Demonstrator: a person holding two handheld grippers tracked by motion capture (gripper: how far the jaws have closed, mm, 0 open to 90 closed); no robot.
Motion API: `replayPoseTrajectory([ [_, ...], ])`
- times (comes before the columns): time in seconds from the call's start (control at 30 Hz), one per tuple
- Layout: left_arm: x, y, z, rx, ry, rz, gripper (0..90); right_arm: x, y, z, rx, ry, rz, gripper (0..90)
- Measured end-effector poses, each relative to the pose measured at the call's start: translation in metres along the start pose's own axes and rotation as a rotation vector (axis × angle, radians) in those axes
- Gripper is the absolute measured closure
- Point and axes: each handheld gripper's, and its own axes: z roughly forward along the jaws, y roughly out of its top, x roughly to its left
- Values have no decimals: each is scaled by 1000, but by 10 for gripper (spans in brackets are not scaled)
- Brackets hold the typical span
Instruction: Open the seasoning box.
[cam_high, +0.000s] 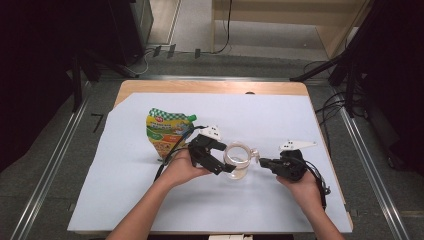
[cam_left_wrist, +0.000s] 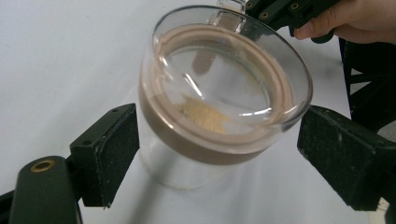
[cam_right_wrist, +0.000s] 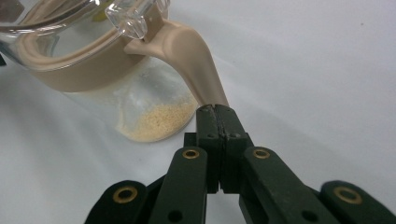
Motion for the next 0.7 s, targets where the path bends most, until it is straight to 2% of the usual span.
replayPoseTrajectory([
  [0.07, -1, 0, 3, 0, 16, 19, 128, 0, 1, 1, -4, -4, 7, 900],
  [0.2, 0, 0, 9, -11, 10, 17, 109, -1, 2, 2, -3, -7, 9, 900],
  [0.47, -3, 3, 18, -41, 41, 84, 89, 1, 3, 3, -4, -23, 11, 900],
  [0.57, -4, 3, 19, -42, 50, 92, 90, 1, 2, 3, -3, -29, 12, 900],
  [0.7, -6, 5, 19, -39, 67, 83, 96, 2, 3, 3, -3, -37, 14, 900],
])
